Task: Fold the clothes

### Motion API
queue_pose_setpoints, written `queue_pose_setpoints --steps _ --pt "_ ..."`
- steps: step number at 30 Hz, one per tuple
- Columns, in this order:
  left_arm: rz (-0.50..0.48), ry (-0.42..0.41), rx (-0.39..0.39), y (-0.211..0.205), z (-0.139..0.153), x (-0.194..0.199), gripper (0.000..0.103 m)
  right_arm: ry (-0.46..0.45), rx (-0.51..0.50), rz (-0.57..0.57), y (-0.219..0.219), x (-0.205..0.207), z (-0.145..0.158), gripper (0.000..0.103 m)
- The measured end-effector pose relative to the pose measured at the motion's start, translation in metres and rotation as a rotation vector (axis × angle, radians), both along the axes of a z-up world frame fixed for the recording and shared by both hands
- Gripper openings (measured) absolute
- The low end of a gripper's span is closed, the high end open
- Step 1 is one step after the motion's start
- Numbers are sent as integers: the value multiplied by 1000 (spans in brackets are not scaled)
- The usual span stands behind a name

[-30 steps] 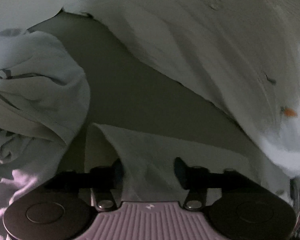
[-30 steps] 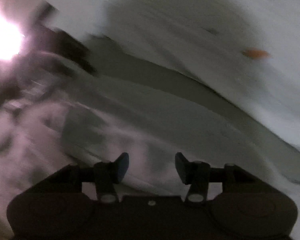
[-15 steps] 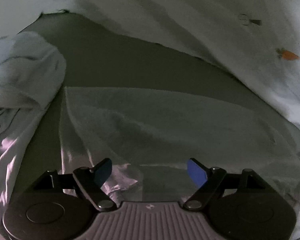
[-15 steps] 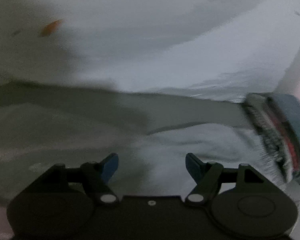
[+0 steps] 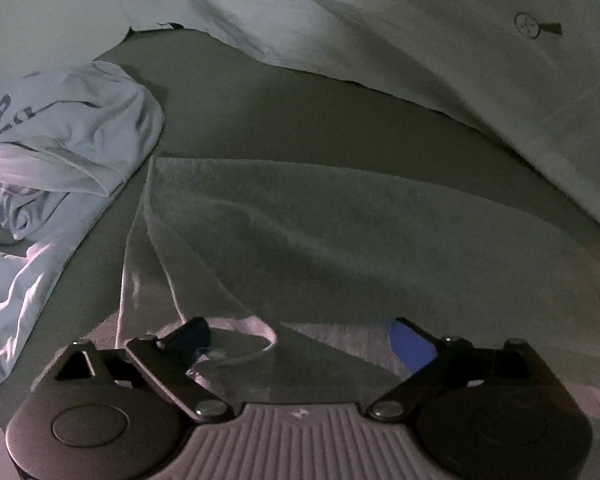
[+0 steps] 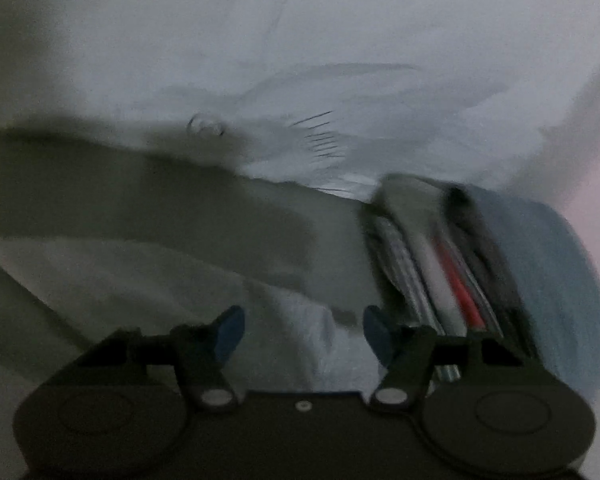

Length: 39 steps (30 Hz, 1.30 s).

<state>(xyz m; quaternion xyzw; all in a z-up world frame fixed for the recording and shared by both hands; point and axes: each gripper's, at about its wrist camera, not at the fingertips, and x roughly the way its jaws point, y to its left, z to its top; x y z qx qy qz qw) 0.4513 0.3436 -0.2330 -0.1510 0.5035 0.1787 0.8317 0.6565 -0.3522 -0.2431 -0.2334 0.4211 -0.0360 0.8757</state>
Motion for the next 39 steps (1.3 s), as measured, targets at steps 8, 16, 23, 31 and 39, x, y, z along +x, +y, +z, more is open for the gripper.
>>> queue_pose_setpoints --steps 8,16,23,31,39 --pt "40 49 44 -8 -11 22 103 70 108 102 -37 34 -9 1" --pt "39 68 43 -5 -16 29 103 -119 2 -128 -67 53 9 1" --pt "66 59 40 4 -4 -9 103 -188 -35 -123 -19 12 24 53" --pt "103 36 33 16 11 -64 103 -134 158 7 99 -144 48 60" --pt "80 -35 -18 17 -15 -62 99 -20 163 103 197 -242 33 62"
